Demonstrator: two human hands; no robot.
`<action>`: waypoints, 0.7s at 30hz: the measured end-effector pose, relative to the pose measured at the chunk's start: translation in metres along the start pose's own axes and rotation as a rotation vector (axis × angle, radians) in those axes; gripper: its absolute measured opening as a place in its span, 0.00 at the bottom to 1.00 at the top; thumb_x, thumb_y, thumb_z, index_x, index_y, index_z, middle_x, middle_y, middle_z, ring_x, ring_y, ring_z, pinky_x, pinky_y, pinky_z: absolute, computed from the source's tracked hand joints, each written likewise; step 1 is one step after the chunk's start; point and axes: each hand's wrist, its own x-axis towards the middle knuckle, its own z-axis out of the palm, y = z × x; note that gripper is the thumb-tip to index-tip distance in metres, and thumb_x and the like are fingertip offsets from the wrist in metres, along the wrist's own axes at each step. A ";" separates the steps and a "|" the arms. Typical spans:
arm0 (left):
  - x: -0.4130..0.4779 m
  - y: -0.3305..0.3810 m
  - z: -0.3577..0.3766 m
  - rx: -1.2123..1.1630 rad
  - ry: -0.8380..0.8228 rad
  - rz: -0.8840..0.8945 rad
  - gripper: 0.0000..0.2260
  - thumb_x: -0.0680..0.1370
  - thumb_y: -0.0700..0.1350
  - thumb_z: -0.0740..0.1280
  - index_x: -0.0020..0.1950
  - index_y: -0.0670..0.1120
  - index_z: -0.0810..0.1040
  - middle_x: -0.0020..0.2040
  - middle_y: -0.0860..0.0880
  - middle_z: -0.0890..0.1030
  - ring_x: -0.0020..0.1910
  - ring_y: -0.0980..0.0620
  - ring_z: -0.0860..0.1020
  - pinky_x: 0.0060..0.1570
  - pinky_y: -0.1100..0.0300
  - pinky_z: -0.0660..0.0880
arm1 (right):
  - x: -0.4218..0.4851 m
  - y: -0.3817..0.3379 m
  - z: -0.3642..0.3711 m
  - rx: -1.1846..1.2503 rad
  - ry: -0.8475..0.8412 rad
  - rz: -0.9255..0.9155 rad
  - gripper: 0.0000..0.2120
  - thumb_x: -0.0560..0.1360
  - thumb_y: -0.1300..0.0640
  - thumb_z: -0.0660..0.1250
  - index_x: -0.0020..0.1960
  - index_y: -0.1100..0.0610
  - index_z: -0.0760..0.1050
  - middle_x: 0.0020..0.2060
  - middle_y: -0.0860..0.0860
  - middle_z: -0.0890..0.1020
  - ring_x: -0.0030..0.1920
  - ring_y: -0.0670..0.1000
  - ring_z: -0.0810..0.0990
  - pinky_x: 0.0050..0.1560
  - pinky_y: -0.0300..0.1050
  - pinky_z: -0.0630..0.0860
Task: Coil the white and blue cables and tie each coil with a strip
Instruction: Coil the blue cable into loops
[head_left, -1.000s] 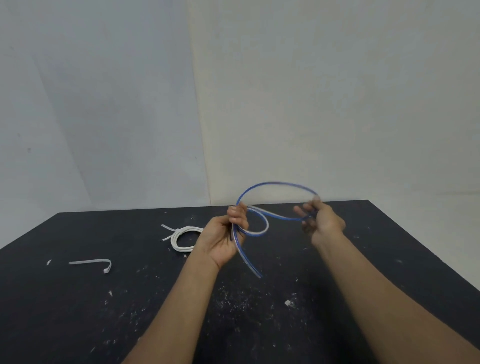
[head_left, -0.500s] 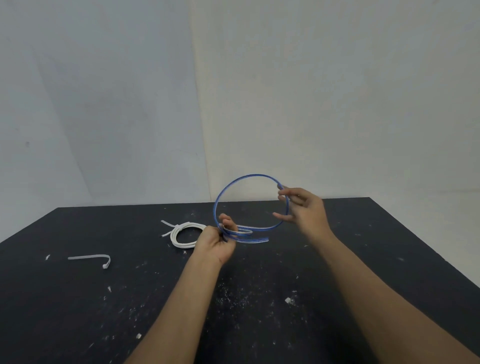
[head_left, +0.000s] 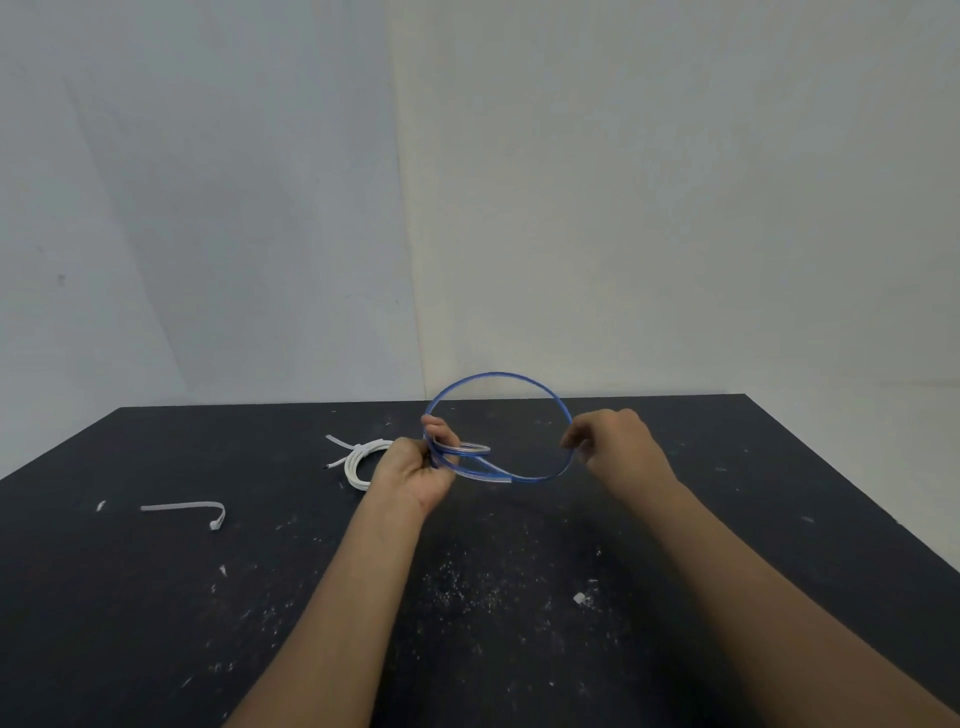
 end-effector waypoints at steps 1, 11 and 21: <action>0.000 0.001 0.001 -0.009 -0.004 0.008 0.13 0.83 0.34 0.49 0.45 0.38 0.72 0.23 0.44 0.75 0.17 0.51 0.72 0.20 0.66 0.72 | 0.000 0.000 -0.001 -0.034 0.009 -0.004 0.16 0.72 0.68 0.65 0.45 0.48 0.82 0.41 0.46 0.84 0.47 0.50 0.81 0.45 0.47 0.79; -0.006 -0.004 0.008 0.029 -0.028 0.069 0.15 0.84 0.35 0.49 0.47 0.34 0.73 0.35 0.38 0.80 0.25 0.44 0.81 0.23 0.57 0.79 | -0.006 -0.005 -0.001 0.015 -0.067 -0.453 0.03 0.76 0.55 0.71 0.47 0.54 0.82 0.52 0.48 0.76 0.57 0.49 0.71 0.54 0.46 0.72; 0.014 -0.036 -0.006 0.675 -0.134 0.231 0.14 0.86 0.41 0.48 0.58 0.34 0.68 0.49 0.37 0.81 0.50 0.40 0.82 0.47 0.50 0.80 | -0.007 -0.027 0.000 0.386 0.056 -0.442 0.05 0.80 0.58 0.62 0.48 0.49 0.73 0.31 0.46 0.76 0.32 0.46 0.73 0.35 0.37 0.69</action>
